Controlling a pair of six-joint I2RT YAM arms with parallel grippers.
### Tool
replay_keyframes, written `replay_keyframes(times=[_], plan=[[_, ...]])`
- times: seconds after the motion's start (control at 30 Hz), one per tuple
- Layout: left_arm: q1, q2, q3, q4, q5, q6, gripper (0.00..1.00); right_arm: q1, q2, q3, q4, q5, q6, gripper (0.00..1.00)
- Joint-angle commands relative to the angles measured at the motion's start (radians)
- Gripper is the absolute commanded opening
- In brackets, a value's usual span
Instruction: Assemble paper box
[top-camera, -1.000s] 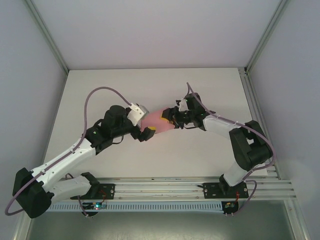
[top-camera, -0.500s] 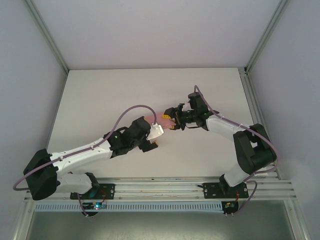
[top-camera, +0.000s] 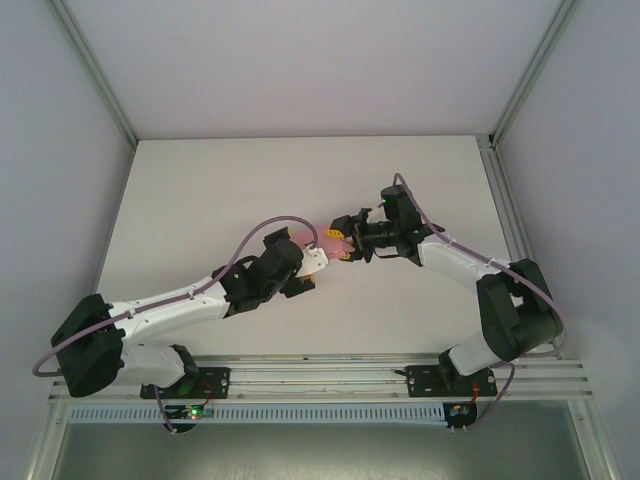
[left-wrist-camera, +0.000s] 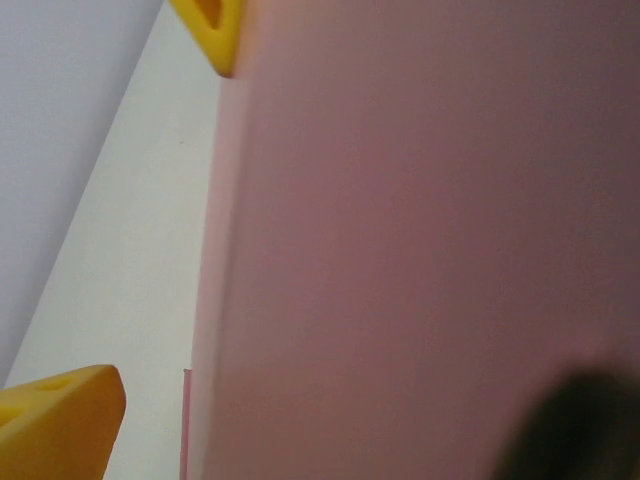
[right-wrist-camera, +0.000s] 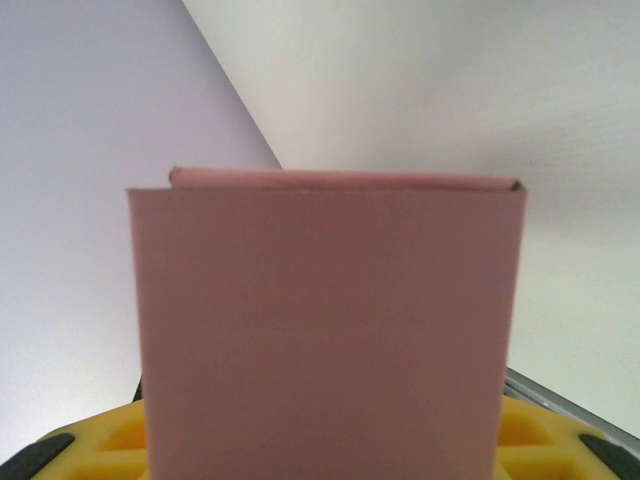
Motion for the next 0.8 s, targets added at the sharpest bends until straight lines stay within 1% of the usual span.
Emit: replay_keyframes(times=[0.0,0.03,0.07,0.17,0.23,0.33,0.37,0.4,0.47,0.5,0.57,0.6,0.63,0.67,0.77], plan=[[-0.007,0.015,0.007,0.049,-0.018,0.024,0.9,0.003,-0.036,-0.003,-0.015,-0.043,-0.013,0.41],[-0.008,0.016,0.012,0.043,-0.016,0.024,0.86,0.004,-0.038,-0.003,-0.03,-0.042,-0.021,0.41],[-0.007,0.017,0.015,0.04,-0.018,0.023,0.84,0.005,-0.045,-0.005,-0.044,-0.037,-0.026,0.42],[-0.009,0.011,0.01,0.06,-0.006,0.03,0.68,0.006,-0.058,-0.009,-0.062,-0.03,-0.038,0.43],[-0.008,0.005,0.01,0.061,0.005,0.033,0.62,0.008,-0.064,-0.009,-0.069,-0.027,-0.048,0.45],[-0.009,-0.009,0.012,0.053,0.026,0.034,0.58,0.007,-0.072,-0.01,-0.071,-0.023,-0.069,0.57],[-0.009,-0.012,0.013,0.048,0.038,0.033,0.54,0.008,-0.078,-0.01,-0.074,-0.014,-0.081,0.58],[-0.01,-0.014,0.012,0.046,0.043,0.032,0.52,0.006,-0.085,-0.01,-0.071,-0.006,-0.094,0.6],[-0.009,-0.014,0.024,0.003,0.071,0.012,0.44,0.002,-0.099,-0.013,-0.069,0.019,-0.129,0.6],[-0.009,-0.015,0.028,-0.013,0.078,-0.004,0.41,0.0,-0.106,-0.017,-0.067,0.031,-0.147,0.61],[-0.009,-0.02,0.025,-0.044,0.102,-0.024,0.38,-0.004,-0.115,-0.034,-0.051,0.04,-0.176,0.73],[-0.009,-0.025,0.019,-0.047,0.108,-0.03,0.38,-0.005,-0.122,-0.05,-0.028,0.043,-0.181,0.73],[-0.007,-0.031,0.015,-0.055,0.116,-0.033,0.37,-0.006,-0.13,-0.064,-0.014,0.055,-0.186,0.81],[-0.006,-0.039,0.016,-0.069,0.126,-0.035,0.37,-0.007,-0.14,-0.075,-0.01,0.063,-0.204,0.98],[0.004,-0.058,0.023,-0.118,0.157,-0.044,0.35,-0.015,-0.187,-0.072,-0.074,0.112,-0.306,0.98]])
